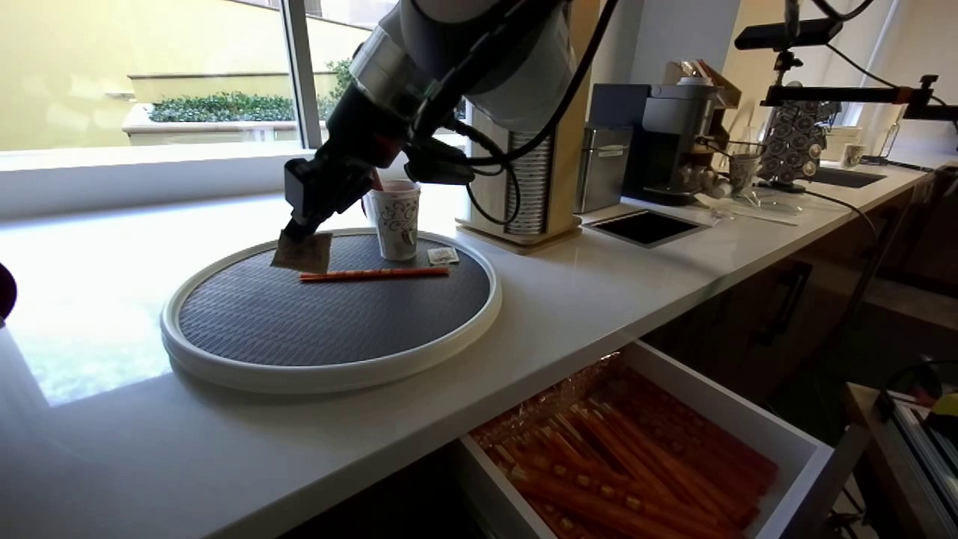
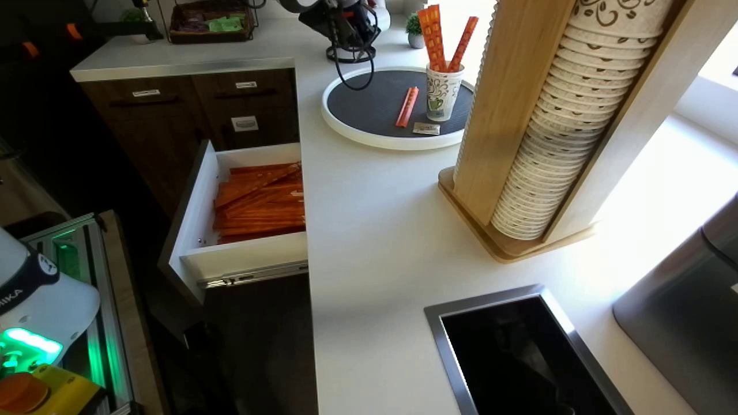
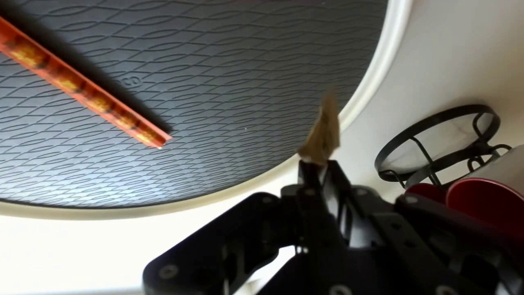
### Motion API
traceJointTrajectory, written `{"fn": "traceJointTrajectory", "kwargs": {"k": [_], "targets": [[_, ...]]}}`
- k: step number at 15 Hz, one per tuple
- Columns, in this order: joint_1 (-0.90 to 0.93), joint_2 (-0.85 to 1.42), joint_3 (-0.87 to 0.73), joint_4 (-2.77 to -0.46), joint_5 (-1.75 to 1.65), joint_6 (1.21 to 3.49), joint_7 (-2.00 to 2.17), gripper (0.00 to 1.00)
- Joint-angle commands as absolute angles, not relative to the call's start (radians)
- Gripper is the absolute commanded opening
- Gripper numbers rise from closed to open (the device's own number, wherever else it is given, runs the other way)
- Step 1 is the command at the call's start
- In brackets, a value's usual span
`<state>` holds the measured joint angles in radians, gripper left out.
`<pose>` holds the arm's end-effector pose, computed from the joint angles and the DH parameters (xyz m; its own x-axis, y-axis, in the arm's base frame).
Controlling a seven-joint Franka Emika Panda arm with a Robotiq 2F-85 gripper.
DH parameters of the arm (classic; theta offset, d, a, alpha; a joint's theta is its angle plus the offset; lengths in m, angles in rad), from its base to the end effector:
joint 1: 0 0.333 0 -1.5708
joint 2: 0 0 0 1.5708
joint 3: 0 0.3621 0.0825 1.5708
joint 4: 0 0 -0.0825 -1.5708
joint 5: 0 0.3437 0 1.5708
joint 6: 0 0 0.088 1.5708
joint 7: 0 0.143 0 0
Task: Move the sachets on the tray to the left side of the tray
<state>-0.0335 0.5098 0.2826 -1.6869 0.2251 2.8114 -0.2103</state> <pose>0.7156 0.1356 0.4180 0.8020 0.0888 0.5907 0.2486 -0.9488 -0.1950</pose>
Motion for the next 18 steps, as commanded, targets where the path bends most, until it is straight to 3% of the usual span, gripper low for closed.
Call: {"fn": "traceJointTrajectory", "kwargs": {"k": [1, 8, 13, 18], "targets": [[-0.009, 0.569, 0.279, -1.631, 0.235, 2.803, -0.179, 0.44], [-0.069, 0.438, 0.246, -1.767, 0.187, 2.766, -0.28, 0.97], [-0.117, 0.282, 0.227, -1.89, 0.199, 2.588, -0.374, 1.0], [-0.068, 0.227, 0.08, -2.008, 0.079, 2.648, -0.235, 1.0]]}}
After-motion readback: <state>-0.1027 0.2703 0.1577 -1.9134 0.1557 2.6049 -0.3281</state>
